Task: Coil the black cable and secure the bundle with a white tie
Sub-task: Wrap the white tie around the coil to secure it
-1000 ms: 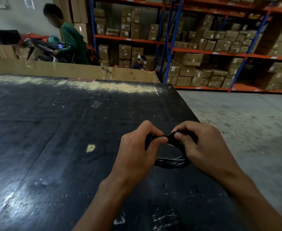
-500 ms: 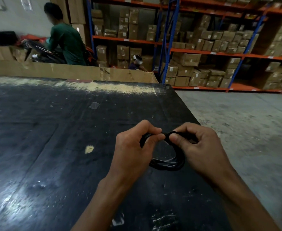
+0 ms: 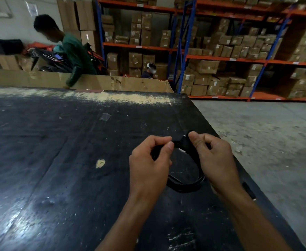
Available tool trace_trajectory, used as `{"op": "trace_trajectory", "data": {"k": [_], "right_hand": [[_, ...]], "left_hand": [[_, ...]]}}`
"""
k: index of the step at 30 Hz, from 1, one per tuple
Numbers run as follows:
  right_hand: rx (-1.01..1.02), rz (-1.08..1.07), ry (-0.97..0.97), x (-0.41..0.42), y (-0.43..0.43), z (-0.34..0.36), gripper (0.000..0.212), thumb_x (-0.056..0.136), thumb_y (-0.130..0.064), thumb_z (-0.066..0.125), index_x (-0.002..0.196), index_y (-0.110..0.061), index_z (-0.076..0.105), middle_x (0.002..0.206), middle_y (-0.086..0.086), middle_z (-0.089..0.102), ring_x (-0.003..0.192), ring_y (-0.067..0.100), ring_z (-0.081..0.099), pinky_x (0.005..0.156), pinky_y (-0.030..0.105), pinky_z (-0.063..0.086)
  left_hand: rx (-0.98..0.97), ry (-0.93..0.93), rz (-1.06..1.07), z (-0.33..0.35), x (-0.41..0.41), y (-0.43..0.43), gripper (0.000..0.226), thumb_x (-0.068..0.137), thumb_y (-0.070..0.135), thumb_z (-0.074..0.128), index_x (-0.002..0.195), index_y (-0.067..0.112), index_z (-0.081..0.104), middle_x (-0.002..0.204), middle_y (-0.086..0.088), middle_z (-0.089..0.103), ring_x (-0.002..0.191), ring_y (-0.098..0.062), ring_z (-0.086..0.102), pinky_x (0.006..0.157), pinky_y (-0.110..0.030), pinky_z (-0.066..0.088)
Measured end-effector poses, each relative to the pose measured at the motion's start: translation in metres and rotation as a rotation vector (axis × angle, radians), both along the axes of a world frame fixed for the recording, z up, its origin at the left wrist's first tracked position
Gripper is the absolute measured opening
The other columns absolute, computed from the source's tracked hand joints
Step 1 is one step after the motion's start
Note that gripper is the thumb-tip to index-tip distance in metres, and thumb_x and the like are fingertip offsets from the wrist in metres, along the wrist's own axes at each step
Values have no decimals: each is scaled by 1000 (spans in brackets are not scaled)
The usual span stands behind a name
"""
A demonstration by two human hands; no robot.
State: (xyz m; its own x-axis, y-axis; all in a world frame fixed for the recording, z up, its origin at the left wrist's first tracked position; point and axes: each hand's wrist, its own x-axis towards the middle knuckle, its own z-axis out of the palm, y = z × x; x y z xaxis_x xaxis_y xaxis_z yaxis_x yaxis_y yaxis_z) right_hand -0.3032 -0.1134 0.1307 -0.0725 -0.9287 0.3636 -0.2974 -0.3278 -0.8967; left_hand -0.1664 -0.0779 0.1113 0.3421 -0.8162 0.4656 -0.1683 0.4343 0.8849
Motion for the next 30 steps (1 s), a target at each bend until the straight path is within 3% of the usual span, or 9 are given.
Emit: {"op": "trace_trajectory", "data": {"k": [2,5,9,11,13,15,21,26,30], "right_hand": [[-120,-56,32,-6,3,1,10,87,-34,64,89,-25,62,78,-3,65,72,6,63,59,16,51],[-368,-56,230,-13,13,0,12,85,-37,65,91,-28,59,84,-11,60,78,6,58,66,15,49],[-442,62,759,-11,28,-19,50,76,-65,57,107,-27,67,104,-12,67,103,14,53,82,29,43],[-431,50,918,-10,30,-29,59,70,-58,67,120,-25,62,110,-11,68,114,19,52,88,39,45],[-447,39,937,-11,29,-34,57,69,-35,79,121,-22,61,105,-8,70,112,18,52,90,46,48],[-509,51,865,-14,28,-35,40,76,-23,70,115,-22,62,97,-7,68,104,16,53,90,46,47],[-489,66,759,-19,18,-14,21,87,-22,57,103,-16,67,83,-1,67,76,19,61,77,45,52],[-421,176,975,-21,17,-15,47,87,-53,48,119,-19,58,96,-4,64,87,11,54,90,40,45],[-399,169,834,-26,12,-13,29,83,-15,68,111,-20,61,92,-7,61,83,12,55,78,37,51]], "left_hand": [[50,88,21,0,6,-4,11,90,13,67,90,22,71,62,11,67,53,-1,61,50,-16,48],[127,257,13,3,13,-12,9,91,9,65,91,16,71,59,6,66,52,-3,59,51,-15,48],[241,555,-62,11,16,-23,8,91,3,64,88,8,69,70,-3,63,50,-4,57,48,-16,47],[294,688,-119,16,17,-28,6,91,0,62,89,4,66,75,-7,62,47,-4,57,46,-15,47],[347,810,-167,18,19,-32,5,91,-4,60,89,-1,64,79,-13,62,45,-4,57,43,-15,47],[397,870,-183,18,21,-34,3,89,-5,61,88,-4,64,80,-16,63,44,-5,58,43,-15,48],[590,392,-150,6,27,-35,12,89,13,65,77,10,65,48,7,62,41,-2,57,38,-16,44],[647,732,-149,9,30,-46,16,90,2,57,74,0,58,52,-3,55,30,-4,47,26,-10,34],[734,720,-229,1,30,-48,17,91,3,52,76,-2,59,59,-9,56,31,-4,46,26,-11,35]]}}
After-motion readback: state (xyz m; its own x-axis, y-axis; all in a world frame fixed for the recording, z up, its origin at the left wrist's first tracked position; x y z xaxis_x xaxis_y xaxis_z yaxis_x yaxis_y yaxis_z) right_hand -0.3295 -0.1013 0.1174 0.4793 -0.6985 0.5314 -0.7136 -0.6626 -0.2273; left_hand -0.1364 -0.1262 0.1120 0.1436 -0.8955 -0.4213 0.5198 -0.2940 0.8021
